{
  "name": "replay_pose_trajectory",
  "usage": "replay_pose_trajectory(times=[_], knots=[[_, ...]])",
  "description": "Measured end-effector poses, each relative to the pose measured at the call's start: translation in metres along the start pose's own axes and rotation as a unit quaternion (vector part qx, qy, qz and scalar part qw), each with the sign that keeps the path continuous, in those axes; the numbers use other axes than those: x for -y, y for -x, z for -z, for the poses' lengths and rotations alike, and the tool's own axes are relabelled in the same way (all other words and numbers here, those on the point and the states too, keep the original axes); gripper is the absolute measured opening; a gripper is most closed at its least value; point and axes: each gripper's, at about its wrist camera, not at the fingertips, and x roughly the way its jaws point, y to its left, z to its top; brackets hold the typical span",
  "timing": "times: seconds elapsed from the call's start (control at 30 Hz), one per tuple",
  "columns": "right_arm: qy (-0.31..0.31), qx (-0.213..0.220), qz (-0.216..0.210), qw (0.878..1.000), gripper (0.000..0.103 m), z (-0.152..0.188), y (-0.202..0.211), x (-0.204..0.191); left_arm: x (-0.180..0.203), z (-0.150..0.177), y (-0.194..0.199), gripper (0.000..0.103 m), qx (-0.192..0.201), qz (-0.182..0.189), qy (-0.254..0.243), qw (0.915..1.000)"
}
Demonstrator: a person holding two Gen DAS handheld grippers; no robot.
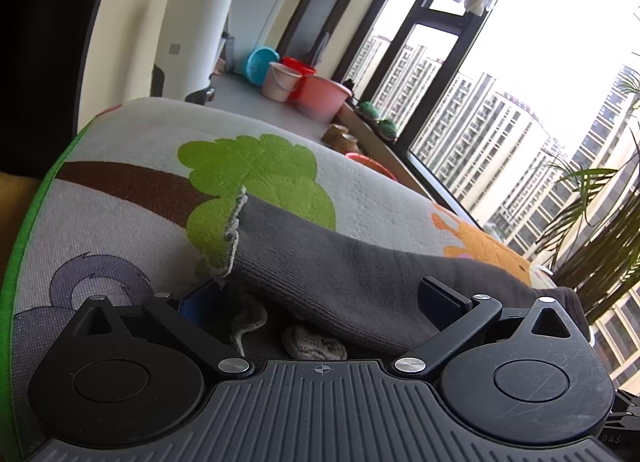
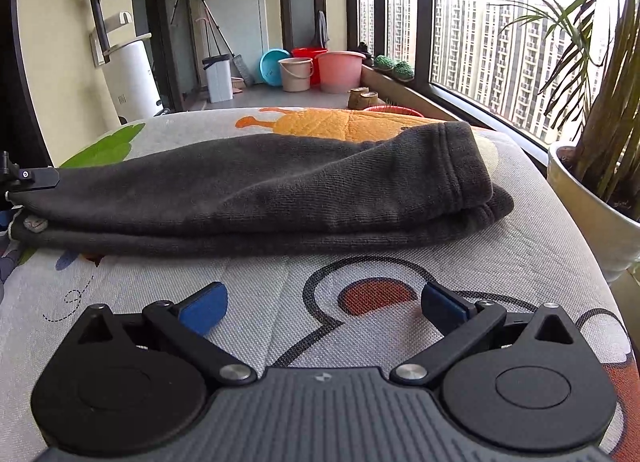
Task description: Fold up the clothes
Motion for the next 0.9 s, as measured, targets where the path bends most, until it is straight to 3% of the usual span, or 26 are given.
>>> replay_pose_trajectory(times=[0.27,0.67,0.8,0.9], knots=[[-0.015,0.000,0.033,0.999,0.103,0.001,0.004,-0.010,0.021,0.004,0.001,0.103,0.005,0.006,0.010,0.9999],[-0.018,0.000,0.036,0.999,0.103,0.000,0.013,-0.022,0.030,0.002,0.000,0.103,0.012,0.018,0.034,0.9992],[-0.019,0.000,0.039,0.999,0.103,-0.001,0.017,-0.029,0.029,0.005,0.020,0.103,0.050,0.012,0.080,0.9955],[-0.017,0.000,0.041,0.999,0.103,-0.001,0.017,-0.032,0.047,0.000,0.039,0.103,0.075,0.032,0.046,0.9956]])
